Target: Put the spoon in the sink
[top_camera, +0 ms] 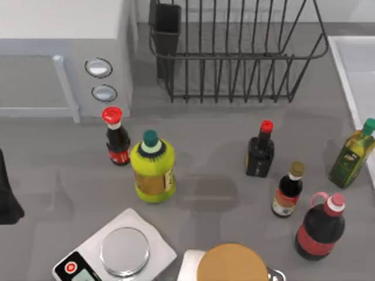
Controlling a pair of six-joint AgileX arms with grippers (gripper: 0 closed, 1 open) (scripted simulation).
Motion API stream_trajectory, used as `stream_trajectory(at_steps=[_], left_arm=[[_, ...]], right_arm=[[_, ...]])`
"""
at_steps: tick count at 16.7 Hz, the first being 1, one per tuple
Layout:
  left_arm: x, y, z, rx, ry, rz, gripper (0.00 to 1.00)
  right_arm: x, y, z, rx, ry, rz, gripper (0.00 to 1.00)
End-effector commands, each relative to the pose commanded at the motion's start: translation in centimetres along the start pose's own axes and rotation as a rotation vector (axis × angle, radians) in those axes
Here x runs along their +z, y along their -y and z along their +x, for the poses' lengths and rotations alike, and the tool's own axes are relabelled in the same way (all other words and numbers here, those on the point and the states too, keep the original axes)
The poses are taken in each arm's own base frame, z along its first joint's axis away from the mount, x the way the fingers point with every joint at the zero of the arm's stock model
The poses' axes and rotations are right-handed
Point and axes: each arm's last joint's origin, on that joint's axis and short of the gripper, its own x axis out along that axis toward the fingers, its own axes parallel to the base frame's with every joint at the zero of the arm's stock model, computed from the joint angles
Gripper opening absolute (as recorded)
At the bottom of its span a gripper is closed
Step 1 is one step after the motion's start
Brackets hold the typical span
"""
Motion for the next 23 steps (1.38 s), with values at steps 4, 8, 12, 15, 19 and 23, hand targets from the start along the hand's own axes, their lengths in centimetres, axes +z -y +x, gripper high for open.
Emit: stream_trajectory(at_steps=[4,8,12,15,19,23], left_arm=[[0.0,0.0,0.0,0.000,0.000,0.000,1.00],[0.0,0.0,0.0,0.000,0.000,0.000,1.00],[0.0,0.0,0.0,0.000,0.000,0.000,1.00],[0.0,0.0,0.0,0.000,0.000,0.000,1.00],[0.0,0.0,0.0,0.000,0.000,0.000,1.00],[0.0,0.0,0.0,0.000,0.000,0.000,1.00]], right_arm=[[4.0,-5.7,0.8,-0.014,0.026,-0.004,0.00],[5.3,-10.2,2.4,-0.015,0.070,-0.006,0.00],[5.3,-12.7,3.7,-0.014,0.103,-0.009,0.00],[5.2,-13.1,3.8,-0.012,0.111,-0.009,0.00],[5.4,-12.9,3.9,-0.010,0.110,-0.003,0.00],[5.6,-13.1,4.3,0.000,0.131,-0.008,0.00]])
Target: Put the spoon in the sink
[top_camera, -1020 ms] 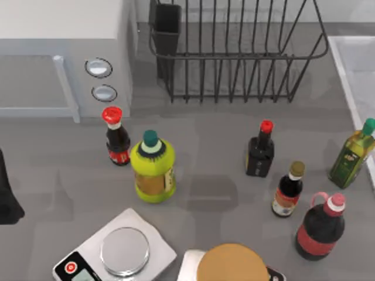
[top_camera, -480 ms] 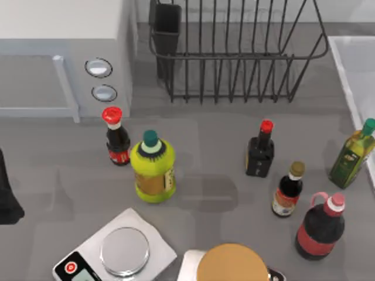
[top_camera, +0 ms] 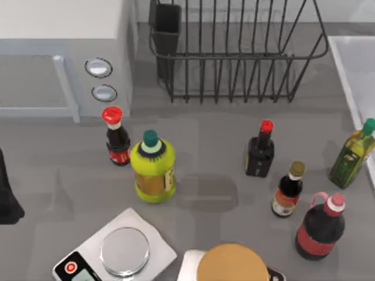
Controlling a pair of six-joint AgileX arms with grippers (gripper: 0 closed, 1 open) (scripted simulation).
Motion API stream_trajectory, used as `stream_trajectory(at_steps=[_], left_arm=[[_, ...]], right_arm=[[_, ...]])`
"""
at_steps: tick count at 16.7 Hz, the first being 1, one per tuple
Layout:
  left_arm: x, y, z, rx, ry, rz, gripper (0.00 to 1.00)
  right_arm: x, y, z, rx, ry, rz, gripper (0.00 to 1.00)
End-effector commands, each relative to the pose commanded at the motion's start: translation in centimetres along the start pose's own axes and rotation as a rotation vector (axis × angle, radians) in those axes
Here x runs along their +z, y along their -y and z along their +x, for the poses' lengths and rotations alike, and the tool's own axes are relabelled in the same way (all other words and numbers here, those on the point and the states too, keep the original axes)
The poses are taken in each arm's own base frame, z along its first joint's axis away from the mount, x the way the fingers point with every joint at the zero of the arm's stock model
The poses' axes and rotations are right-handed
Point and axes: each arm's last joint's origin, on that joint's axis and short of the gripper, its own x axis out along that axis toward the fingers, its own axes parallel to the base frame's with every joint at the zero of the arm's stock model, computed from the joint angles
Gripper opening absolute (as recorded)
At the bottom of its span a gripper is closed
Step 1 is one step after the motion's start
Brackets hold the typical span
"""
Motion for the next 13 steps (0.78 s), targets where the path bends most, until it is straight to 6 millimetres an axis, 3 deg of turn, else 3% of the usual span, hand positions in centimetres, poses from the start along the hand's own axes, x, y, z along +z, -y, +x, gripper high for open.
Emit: stream_trajectory(at_steps=[6,12,13], left_arm=[[0.0,0.0,0.0,0.000,0.000,0.000,1.00],[0.0,0.0,0.0,0.000,0.000,0.000,1.00],[0.0,0.0,0.0,0.000,0.000,0.000,1.00]], right_arm=[[-0.4,0.0,3.6,-0.016,-0.025,-0.004,0.00],[-0.5,0.1,3.9,-0.012,-0.020,-0.002,0.00],[-0.5,0.1,3.9,-0.012,-0.020,-0.002,0.08]])
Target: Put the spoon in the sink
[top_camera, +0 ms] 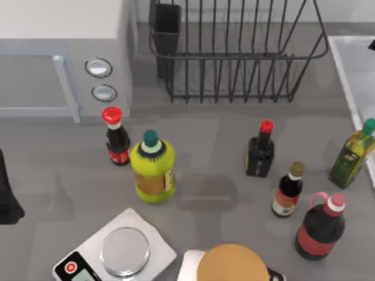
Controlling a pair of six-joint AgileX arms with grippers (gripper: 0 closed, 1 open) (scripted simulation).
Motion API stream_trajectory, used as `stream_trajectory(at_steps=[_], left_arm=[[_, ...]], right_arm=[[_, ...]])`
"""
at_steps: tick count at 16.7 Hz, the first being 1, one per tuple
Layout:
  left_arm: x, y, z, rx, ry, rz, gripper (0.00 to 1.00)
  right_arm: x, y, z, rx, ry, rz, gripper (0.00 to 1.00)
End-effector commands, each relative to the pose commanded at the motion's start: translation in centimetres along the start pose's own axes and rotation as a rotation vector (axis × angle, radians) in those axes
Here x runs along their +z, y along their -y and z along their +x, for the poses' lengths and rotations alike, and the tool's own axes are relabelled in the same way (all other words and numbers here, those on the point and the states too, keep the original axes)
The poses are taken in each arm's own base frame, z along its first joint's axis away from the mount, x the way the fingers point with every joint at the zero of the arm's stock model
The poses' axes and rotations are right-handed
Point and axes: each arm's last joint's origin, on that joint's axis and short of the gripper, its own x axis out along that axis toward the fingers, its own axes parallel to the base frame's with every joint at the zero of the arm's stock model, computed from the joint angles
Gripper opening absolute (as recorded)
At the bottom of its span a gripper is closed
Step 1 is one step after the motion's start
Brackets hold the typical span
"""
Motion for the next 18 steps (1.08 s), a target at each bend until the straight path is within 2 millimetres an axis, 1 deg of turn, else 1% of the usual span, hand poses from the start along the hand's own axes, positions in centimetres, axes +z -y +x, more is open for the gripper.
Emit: stream_trajectory(at_steps=[12,13,18], left_arm=[[0.00,0.00,0.00,0.000,0.000,0.000,1.00],[0.00,0.00,0.00,0.000,0.000,0.000,1.00],[0.00,0.00,0.00,0.000,0.000,0.000,1.00]], right_arm=[[0.00,0.00,0.00,0.000,0.000,0.000,0.98],[0.00,0.00,0.00,0.000,0.000,0.000,1.00],[0.00,0.00,0.00,0.000,0.000,0.000,1.00]])
